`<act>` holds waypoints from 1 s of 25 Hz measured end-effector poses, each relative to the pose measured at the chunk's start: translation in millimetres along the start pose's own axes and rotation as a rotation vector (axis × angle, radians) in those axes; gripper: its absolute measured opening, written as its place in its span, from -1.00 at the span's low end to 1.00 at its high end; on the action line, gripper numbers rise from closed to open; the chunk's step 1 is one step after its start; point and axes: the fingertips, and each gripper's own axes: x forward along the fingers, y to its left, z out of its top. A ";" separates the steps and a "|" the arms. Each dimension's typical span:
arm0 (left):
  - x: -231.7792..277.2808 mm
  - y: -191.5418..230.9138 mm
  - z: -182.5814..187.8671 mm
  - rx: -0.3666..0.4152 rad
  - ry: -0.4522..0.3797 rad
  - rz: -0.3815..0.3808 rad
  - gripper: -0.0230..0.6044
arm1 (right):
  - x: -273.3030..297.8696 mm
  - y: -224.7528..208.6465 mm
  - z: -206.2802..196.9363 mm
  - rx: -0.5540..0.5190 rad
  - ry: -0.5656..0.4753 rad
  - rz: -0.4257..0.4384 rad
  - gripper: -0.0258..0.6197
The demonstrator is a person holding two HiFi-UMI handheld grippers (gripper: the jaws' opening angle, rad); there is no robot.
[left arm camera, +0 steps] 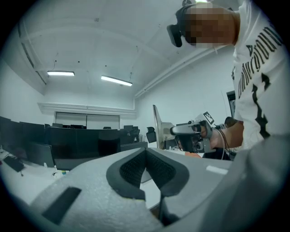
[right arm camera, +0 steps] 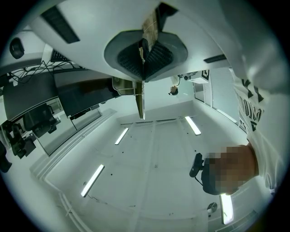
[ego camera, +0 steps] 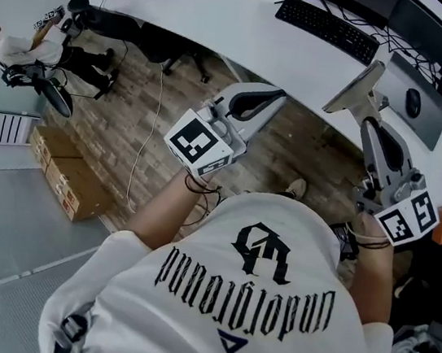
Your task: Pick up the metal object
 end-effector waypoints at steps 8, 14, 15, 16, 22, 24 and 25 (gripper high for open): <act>-69.4 -15.2 -12.7 -0.027 0.010 -0.011 -0.88 | -4.5 54.4 -19.8 -0.005 0.004 -0.048 -0.87; -127.5 -20.8 -20.3 -0.033 0.008 -0.024 -0.88 | -3.0 105.2 -36.4 -0.023 -0.003 -0.079 -0.87; -136.1 -21.7 -21.3 -0.032 0.006 -0.027 -0.88 | -2.7 113.7 -39.5 -0.026 -0.005 -0.082 -0.87; -144.4 -22.4 -22.3 -0.032 0.003 -0.030 -0.88 | -2.1 122.0 -42.7 -0.029 -0.008 -0.085 -0.87; -185.5 -26.1 -24.6 -0.026 -0.006 -0.054 -0.88 | 3.3 163.1 -59.1 -0.037 -0.025 -0.106 -0.87; -197.0 -27.6 -25.7 -0.026 -0.008 -0.061 -0.88 | 3.7 174.7 -64.5 -0.038 -0.035 -0.112 -0.87; -204.6 -28.9 -26.2 -0.026 -0.010 -0.066 -0.88 | 3.7 182.5 -67.6 -0.039 -0.041 -0.116 -0.87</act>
